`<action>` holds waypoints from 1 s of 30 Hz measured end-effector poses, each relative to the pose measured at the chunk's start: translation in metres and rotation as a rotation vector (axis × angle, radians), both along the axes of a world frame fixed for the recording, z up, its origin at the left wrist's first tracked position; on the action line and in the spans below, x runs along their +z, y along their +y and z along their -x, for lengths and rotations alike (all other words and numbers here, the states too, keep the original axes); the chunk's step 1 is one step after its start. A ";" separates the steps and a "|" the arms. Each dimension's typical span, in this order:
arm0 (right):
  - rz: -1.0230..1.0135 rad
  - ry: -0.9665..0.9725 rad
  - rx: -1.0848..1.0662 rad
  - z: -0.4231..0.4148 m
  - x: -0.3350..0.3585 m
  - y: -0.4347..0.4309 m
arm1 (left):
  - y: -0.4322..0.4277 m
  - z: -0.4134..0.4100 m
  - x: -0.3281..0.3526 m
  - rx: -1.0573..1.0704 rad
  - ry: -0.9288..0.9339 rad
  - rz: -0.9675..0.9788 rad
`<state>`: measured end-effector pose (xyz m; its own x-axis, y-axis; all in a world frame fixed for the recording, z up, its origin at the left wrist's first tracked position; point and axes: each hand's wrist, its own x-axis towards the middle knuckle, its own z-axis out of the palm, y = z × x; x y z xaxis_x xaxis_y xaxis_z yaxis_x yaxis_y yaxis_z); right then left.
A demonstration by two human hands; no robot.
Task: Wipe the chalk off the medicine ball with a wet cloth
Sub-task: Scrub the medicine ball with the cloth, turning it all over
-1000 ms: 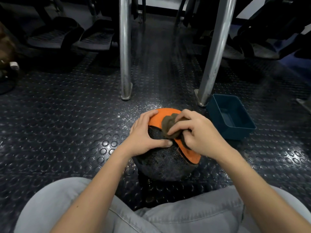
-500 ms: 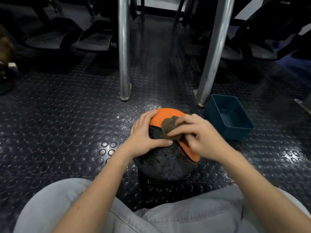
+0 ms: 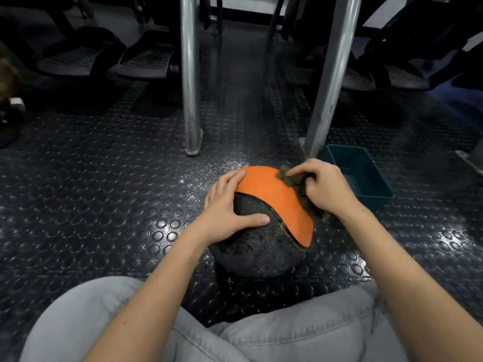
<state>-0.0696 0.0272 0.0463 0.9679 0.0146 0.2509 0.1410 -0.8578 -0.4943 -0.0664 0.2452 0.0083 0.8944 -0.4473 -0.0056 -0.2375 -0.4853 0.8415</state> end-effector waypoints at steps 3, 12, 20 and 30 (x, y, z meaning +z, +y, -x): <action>0.036 0.004 -0.081 0.003 -0.001 0.000 | -0.003 0.001 -0.001 0.020 -0.026 0.007; 0.097 -0.033 0.225 0.003 0.002 0.009 | 0.001 0.001 0.000 0.010 -0.024 -0.033; 0.126 -0.104 0.359 0.030 0.008 0.035 | 0.000 0.001 0.000 0.011 0.002 -0.048; 0.205 -0.134 0.175 0.024 0.007 0.040 | -0.004 0.001 0.002 0.047 0.014 -0.030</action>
<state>-0.0935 0.0674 0.0537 0.9047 0.2419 0.3507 0.3479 -0.8946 -0.2805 -0.0670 0.2409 0.0107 0.9140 -0.4044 -0.0317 -0.2019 -0.5211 0.8293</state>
